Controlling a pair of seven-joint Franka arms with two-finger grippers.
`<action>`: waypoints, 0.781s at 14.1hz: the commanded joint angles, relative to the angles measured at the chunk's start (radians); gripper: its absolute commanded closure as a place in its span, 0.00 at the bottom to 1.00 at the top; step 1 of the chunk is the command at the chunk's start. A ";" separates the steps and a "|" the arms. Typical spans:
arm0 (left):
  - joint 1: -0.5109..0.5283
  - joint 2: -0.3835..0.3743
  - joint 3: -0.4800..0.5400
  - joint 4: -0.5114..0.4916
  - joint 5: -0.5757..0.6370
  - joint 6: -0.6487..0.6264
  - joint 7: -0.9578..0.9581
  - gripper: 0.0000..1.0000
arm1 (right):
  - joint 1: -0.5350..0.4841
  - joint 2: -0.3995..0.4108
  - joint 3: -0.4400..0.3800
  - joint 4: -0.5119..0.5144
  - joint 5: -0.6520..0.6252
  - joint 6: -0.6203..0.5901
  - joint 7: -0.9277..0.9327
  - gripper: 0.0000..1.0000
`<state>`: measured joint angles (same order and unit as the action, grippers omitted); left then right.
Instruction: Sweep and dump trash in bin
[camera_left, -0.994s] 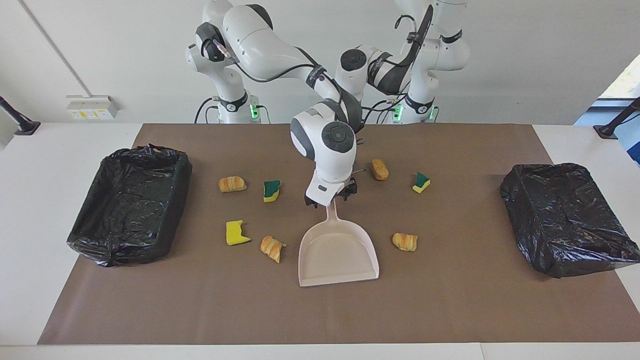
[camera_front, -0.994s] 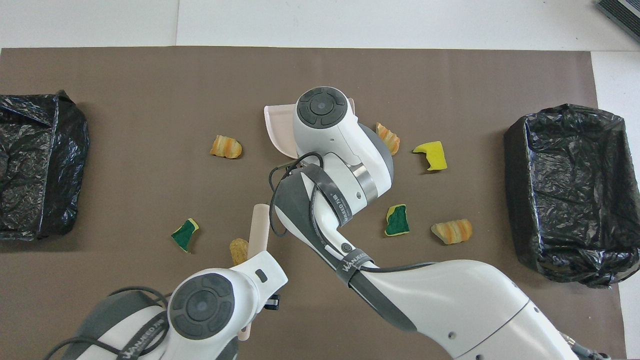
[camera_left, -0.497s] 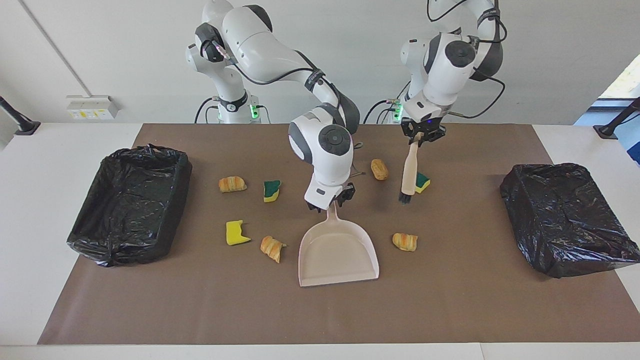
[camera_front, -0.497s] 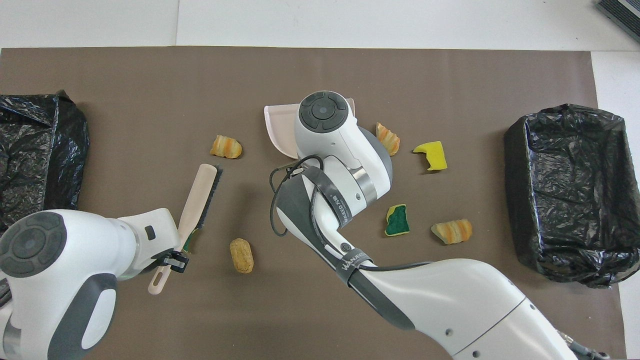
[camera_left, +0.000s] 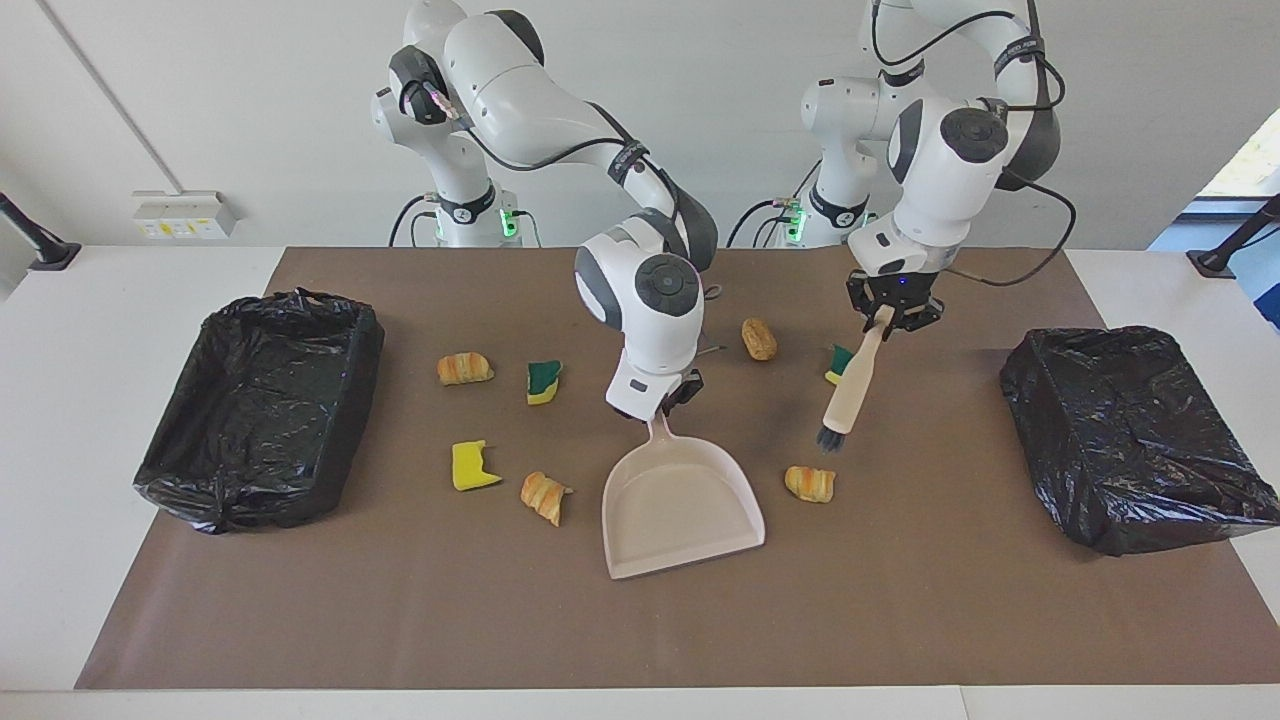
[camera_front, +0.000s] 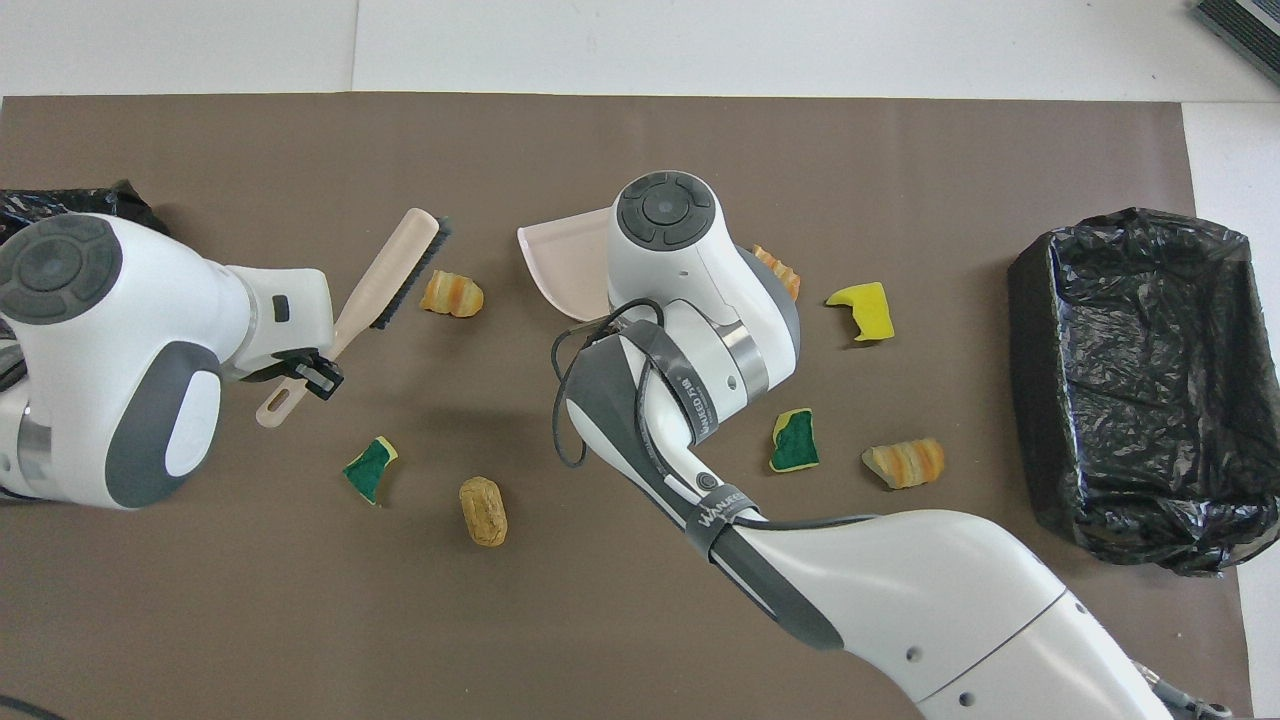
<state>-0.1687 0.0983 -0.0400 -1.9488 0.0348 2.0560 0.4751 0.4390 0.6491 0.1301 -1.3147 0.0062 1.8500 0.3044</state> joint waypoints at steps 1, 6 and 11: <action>-0.008 0.170 0.022 0.218 0.066 -0.013 0.083 1.00 | -0.051 -0.052 0.016 -0.012 0.041 -0.021 -0.124 1.00; 0.003 0.283 0.025 0.342 0.076 -0.022 0.272 1.00 | -0.077 -0.175 0.014 -0.087 0.028 -0.057 -0.437 1.00; 0.000 0.291 0.034 0.306 0.083 0.010 0.355 1.00 | -0.025 -0.341 0.017 -0.362 -0.025 -0.057 -0.749 1.00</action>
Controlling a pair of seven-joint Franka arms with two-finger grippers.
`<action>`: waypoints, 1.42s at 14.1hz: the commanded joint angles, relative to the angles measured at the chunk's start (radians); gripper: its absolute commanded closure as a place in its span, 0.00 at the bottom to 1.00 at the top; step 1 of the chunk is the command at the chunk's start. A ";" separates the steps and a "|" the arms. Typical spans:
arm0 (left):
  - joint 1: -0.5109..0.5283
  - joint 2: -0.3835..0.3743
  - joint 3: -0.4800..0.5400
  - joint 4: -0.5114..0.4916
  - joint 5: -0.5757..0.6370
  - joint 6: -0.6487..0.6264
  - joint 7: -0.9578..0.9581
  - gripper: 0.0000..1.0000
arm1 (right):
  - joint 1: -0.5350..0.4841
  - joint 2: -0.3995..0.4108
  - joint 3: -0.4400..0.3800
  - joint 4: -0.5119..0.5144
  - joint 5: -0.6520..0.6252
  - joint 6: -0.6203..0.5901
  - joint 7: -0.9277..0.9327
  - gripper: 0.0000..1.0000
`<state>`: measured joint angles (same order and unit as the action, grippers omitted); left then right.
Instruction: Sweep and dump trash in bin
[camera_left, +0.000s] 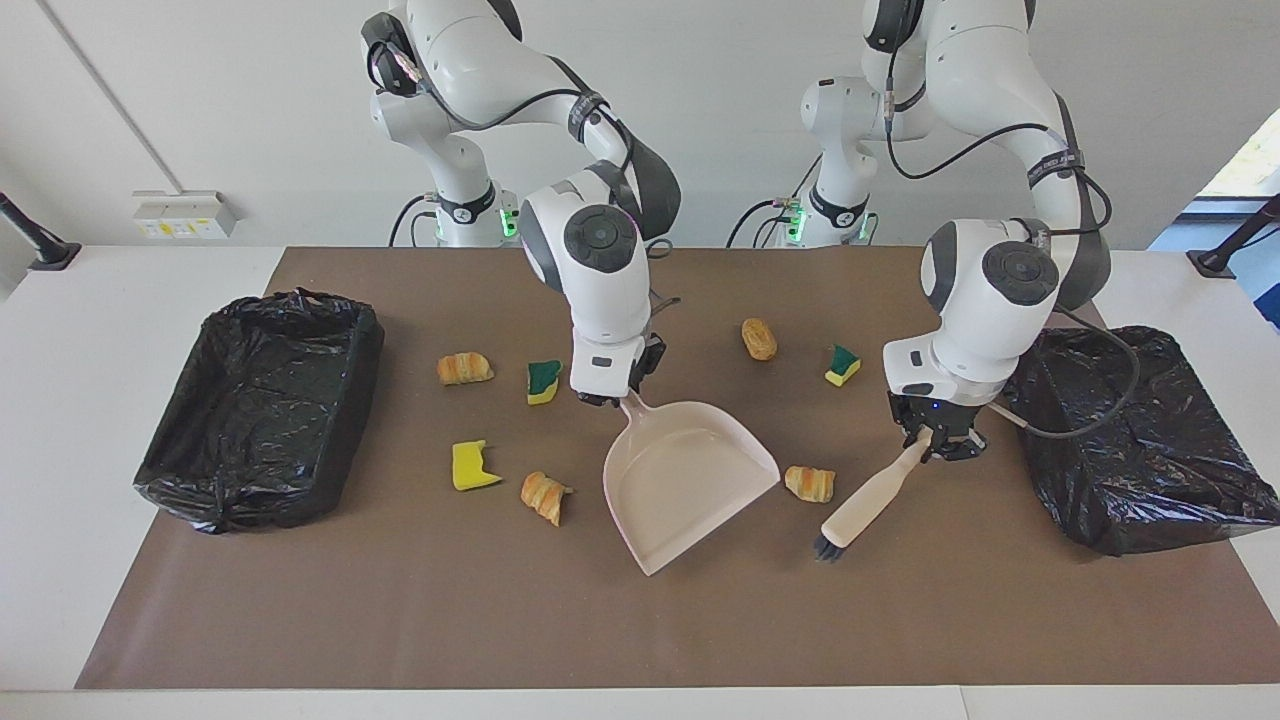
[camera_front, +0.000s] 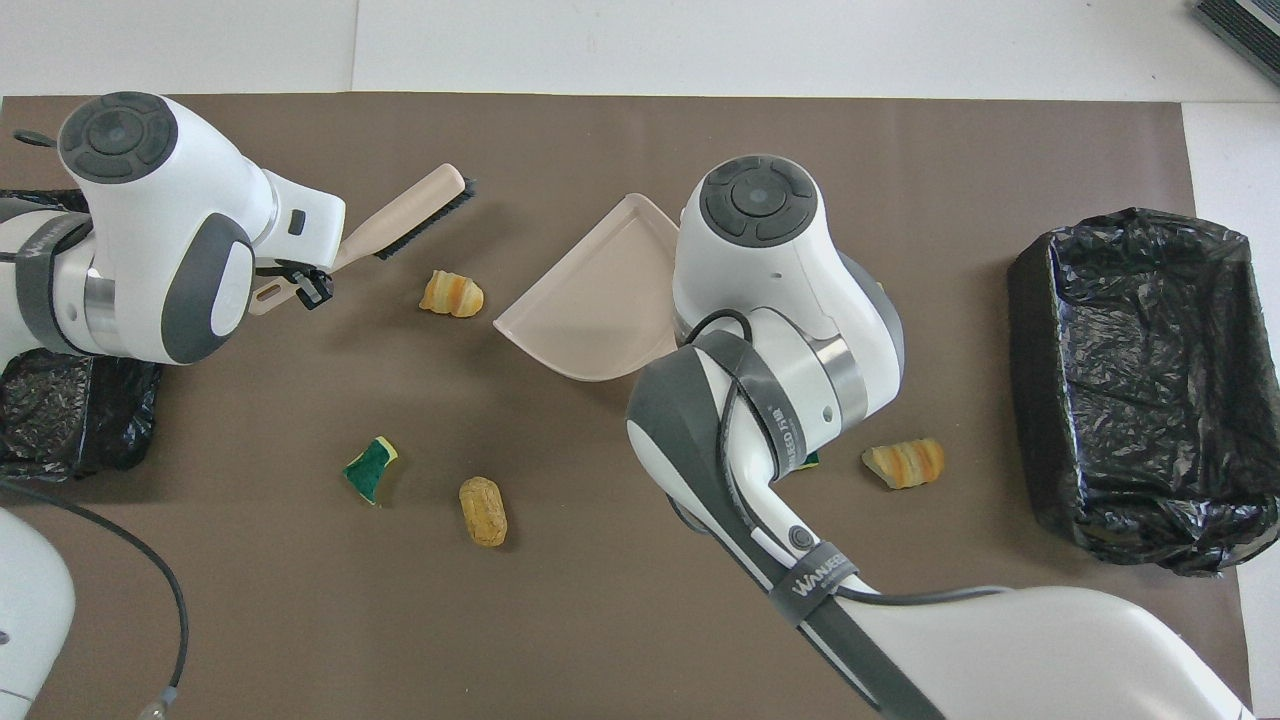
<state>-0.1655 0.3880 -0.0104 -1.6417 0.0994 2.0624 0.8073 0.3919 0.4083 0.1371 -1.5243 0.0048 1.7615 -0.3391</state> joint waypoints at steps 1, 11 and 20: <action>-0.003 -0.006 0.004 -0.018 0.019 0.002 0.029 1.00 | 0.030 -0.118 0.010 -0.183 -0.025 0.035 -0.136 1.00; -0.040 -0.225 -0.002 -0.326 0.017 -0.080 -0.104 1.00 | 0.079 -0.276 0.010 -0.485 -0.026 0.196 -0.279 1.00; -0.060 -0.546 -0.051 -0.561 0.016 -0.287 -0.324 1.00 | 0.144 -0.350 0.009 -0.603 -0.025 0.253 -0.285 1.00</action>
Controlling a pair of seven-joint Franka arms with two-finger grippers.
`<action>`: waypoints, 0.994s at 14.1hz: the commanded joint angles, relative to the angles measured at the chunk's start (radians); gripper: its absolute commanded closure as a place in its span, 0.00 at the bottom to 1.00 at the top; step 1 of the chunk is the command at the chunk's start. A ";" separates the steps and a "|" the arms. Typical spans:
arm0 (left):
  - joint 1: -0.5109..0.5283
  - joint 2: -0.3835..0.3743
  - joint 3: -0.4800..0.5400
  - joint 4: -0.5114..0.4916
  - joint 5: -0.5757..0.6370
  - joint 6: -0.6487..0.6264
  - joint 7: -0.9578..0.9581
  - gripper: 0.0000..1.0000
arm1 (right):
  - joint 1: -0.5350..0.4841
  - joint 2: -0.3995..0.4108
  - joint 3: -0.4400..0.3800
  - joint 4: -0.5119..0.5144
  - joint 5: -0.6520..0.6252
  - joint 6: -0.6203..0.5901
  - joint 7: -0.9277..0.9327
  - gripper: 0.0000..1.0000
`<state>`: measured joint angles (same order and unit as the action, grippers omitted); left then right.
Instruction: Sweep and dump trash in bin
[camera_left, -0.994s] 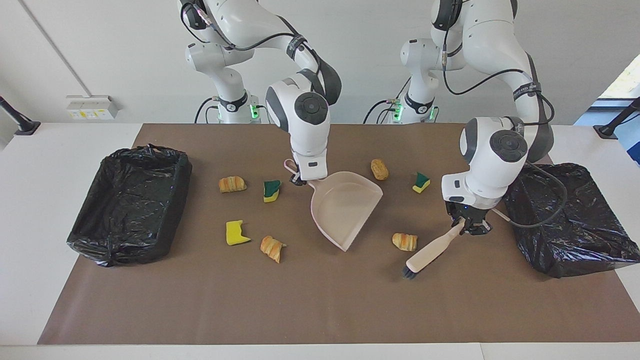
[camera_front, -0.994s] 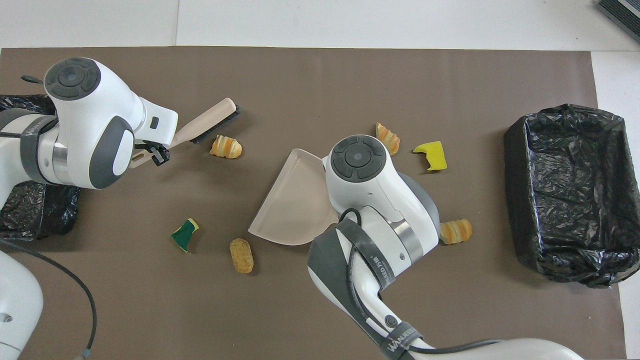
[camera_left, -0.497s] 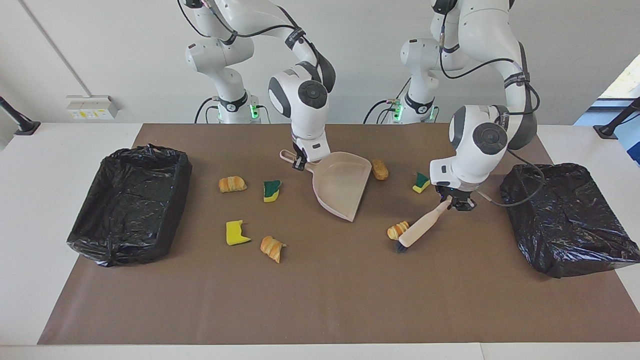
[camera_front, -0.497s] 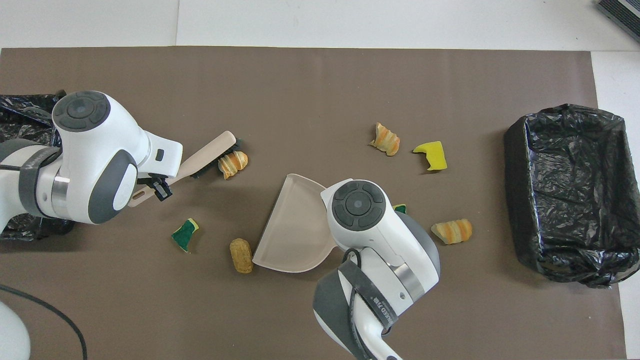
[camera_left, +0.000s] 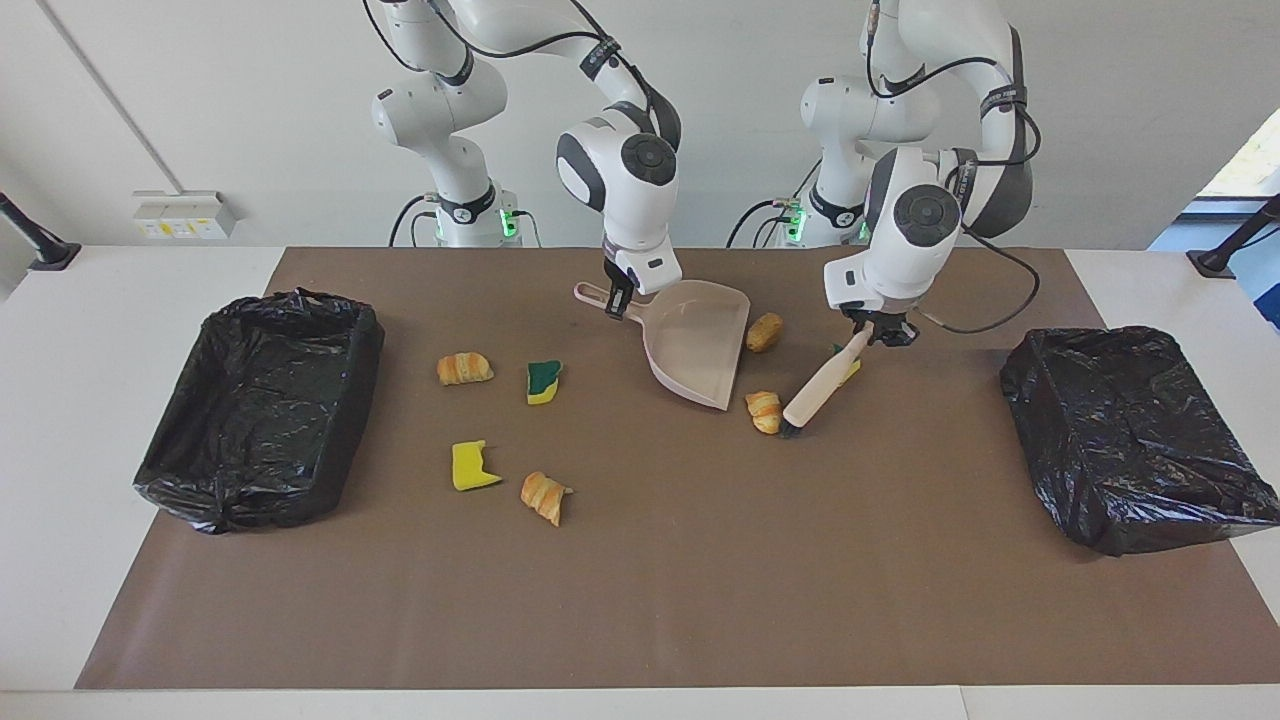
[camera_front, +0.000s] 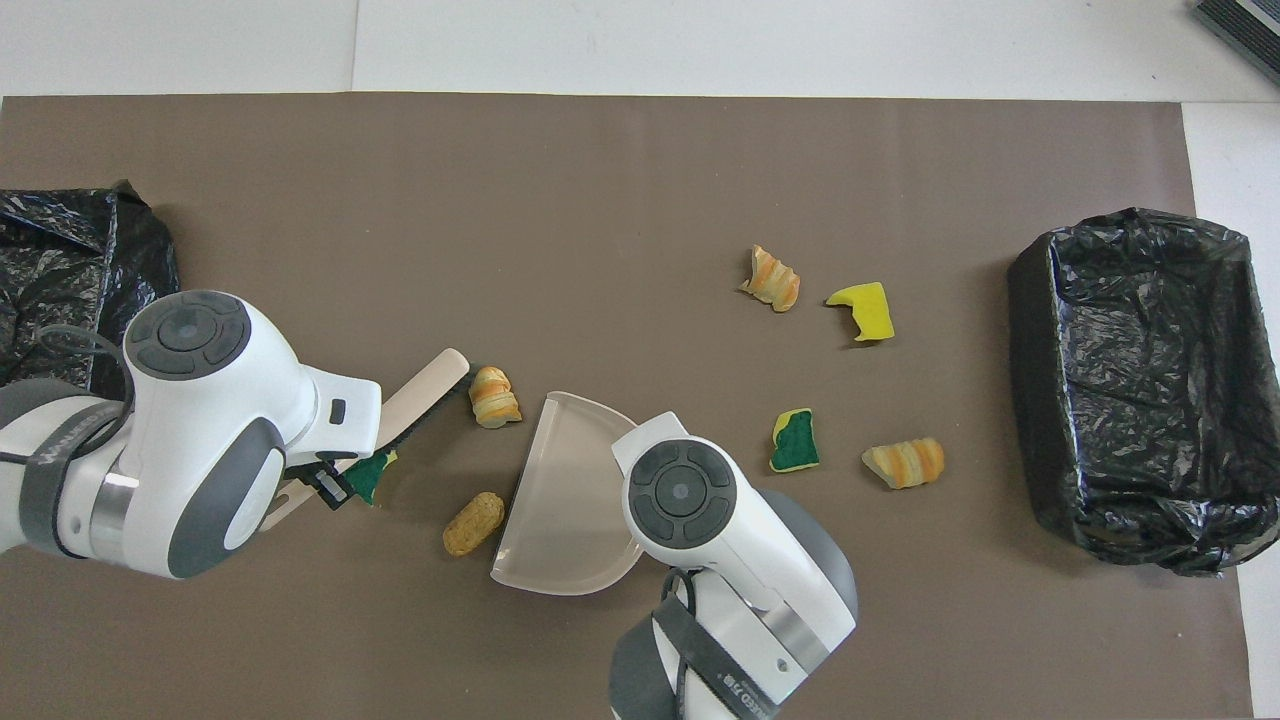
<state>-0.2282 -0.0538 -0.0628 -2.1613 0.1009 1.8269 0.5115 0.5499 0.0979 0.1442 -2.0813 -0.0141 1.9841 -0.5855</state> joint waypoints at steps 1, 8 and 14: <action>0.012 -0.135 0.004 -0.043 0.014 -0.093 -0.047 1.00 | -0.015 -0.040 0.002 -0.046 -0.006 0.038 -0.039 1.00; 0.167 -0.253 0.012 -0.204 0.005 -0.029 -0.392 1.00 | -0.053 -0.010 0.000 -0.048 -0.043 0.119 -0.255 1.00; 0.168 -0.301 0.005 -0.365 -0.048 0.073 -0.658 1.00 | -0.071 0.011 0.000 -0.036 -0.043 0.131 -0.255 1.00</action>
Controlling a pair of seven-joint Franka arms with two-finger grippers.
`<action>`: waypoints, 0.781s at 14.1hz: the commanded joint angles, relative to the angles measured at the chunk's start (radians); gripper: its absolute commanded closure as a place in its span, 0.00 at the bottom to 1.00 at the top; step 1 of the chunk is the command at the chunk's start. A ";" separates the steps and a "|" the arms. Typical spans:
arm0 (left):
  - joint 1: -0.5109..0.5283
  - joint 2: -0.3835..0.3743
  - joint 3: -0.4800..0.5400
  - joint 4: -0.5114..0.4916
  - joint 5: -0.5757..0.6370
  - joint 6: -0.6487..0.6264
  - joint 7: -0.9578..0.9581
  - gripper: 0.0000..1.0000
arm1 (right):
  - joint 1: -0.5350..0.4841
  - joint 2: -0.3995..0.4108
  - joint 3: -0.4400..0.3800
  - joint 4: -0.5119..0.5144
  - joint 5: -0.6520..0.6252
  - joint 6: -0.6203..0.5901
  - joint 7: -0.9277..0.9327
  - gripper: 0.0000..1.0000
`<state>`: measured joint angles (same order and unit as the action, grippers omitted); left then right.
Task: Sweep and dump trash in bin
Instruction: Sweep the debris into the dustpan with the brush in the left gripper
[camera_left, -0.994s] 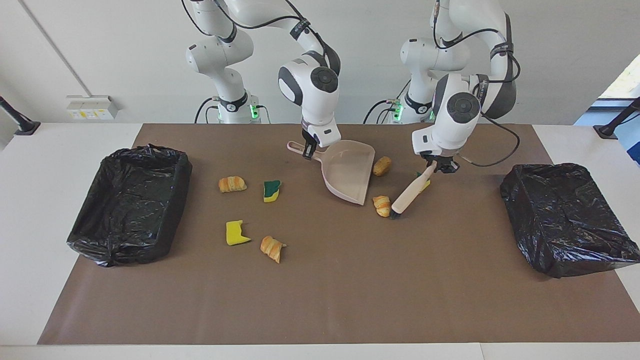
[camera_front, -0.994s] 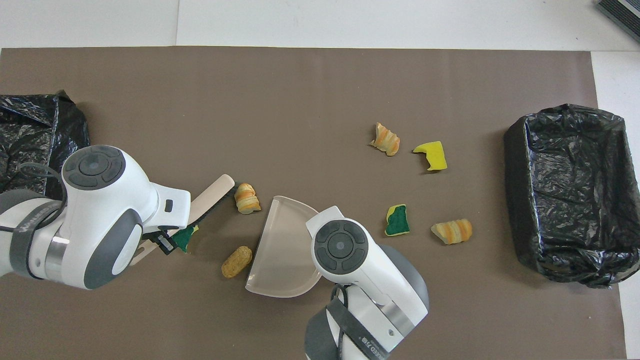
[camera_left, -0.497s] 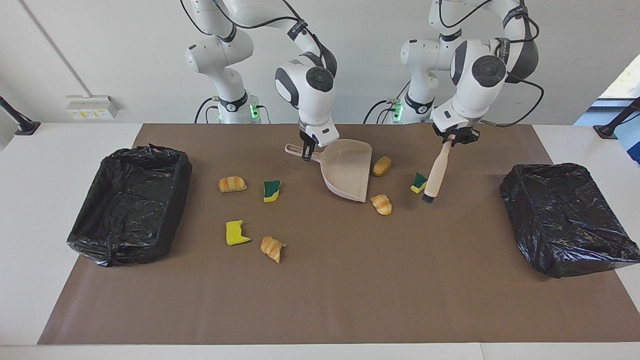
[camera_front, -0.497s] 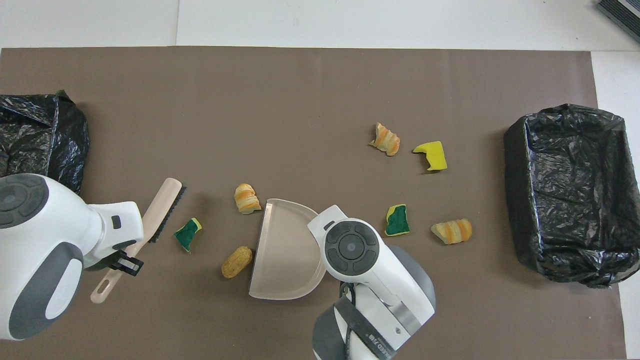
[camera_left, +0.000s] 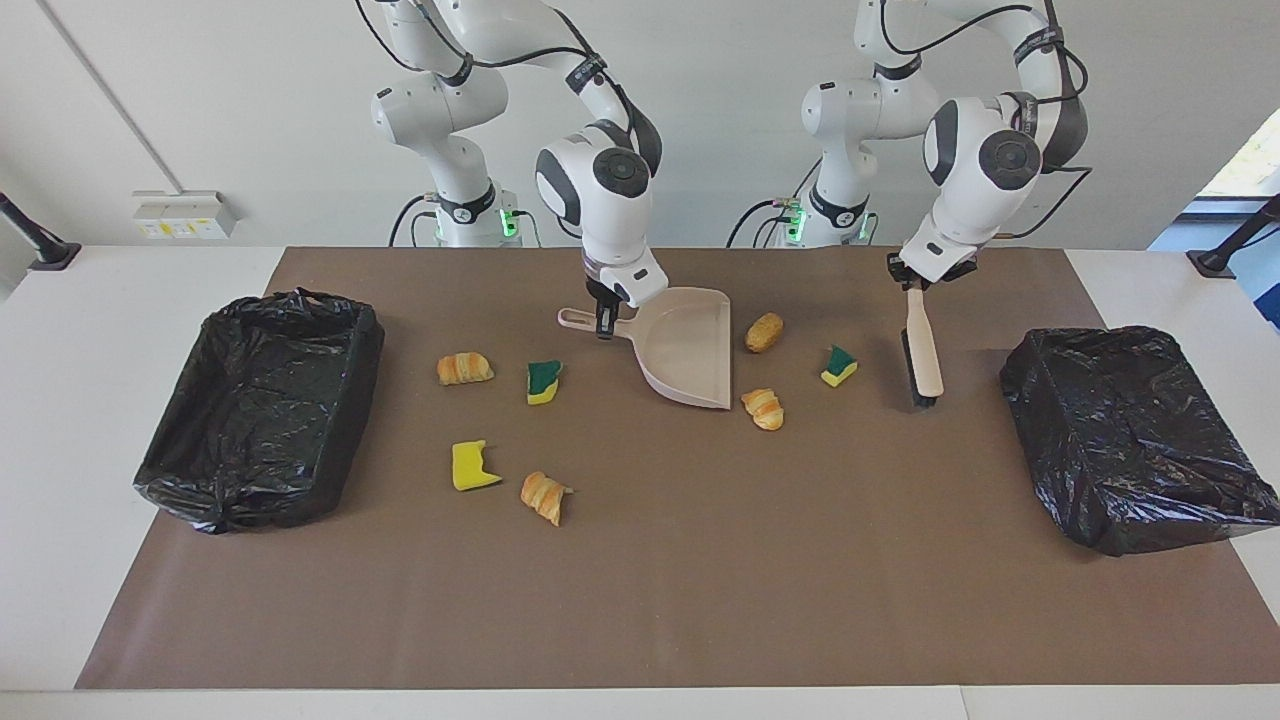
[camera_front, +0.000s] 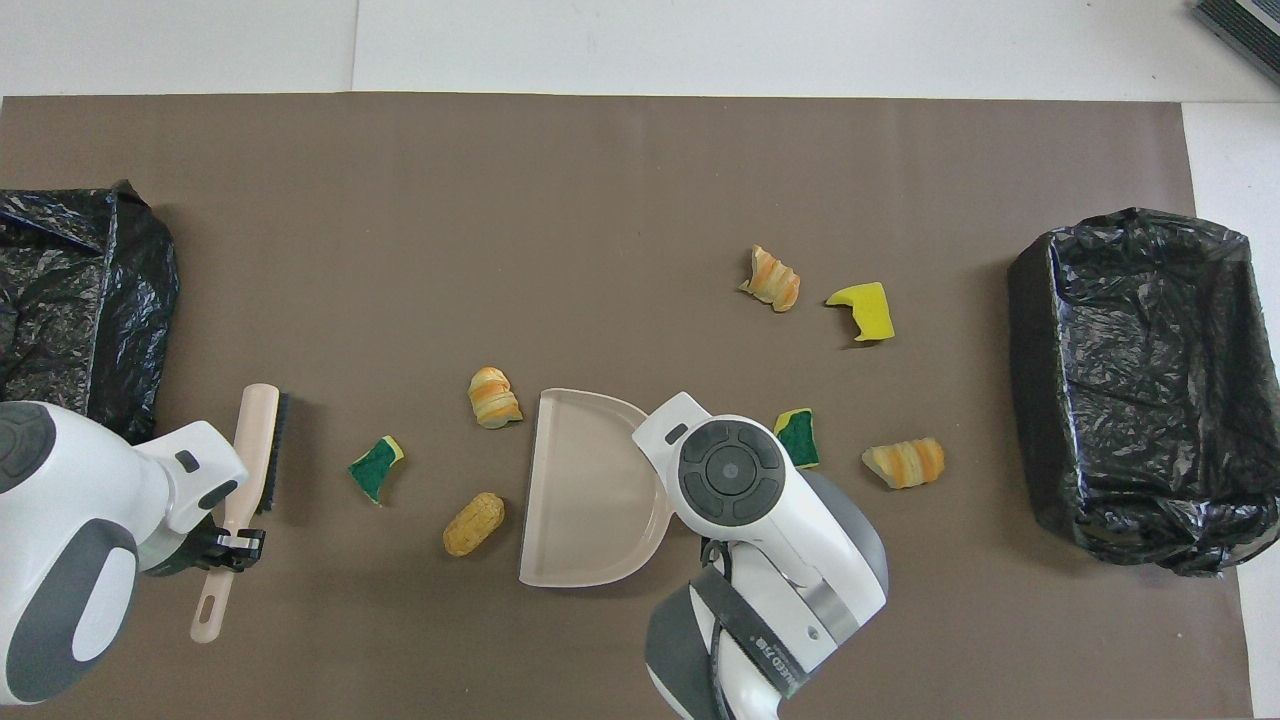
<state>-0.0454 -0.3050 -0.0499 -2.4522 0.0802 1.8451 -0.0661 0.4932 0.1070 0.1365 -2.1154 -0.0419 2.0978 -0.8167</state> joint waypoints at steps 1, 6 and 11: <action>-0.049 -0.049 -0.010 -0.085 -0.037 0.074 -0.128 1.00 | -0.016 0.003 0.008 -0.002 -0.015 0.021 -0.024 1.00; -0.093 -0.037 -0.164 -0.096 -0.163 0.086 -0.305 1.00 | -0.016 0.003 0.008 -0.002 -0.016 0.018 -0.025 1.00; -0.076 -0.031 -0.396 -0.079 -0.278 0.155 -0.428 1.00 | -0.016 0.003 0.008 0.000 -0.016 0.019 -0.025 1.00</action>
<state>-0.1266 -0.3159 -0.3971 -2.5200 -0.1673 1.9746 -0.4673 0.4910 0.1114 0.1366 -2.1153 -0.0440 2.1006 -0.8167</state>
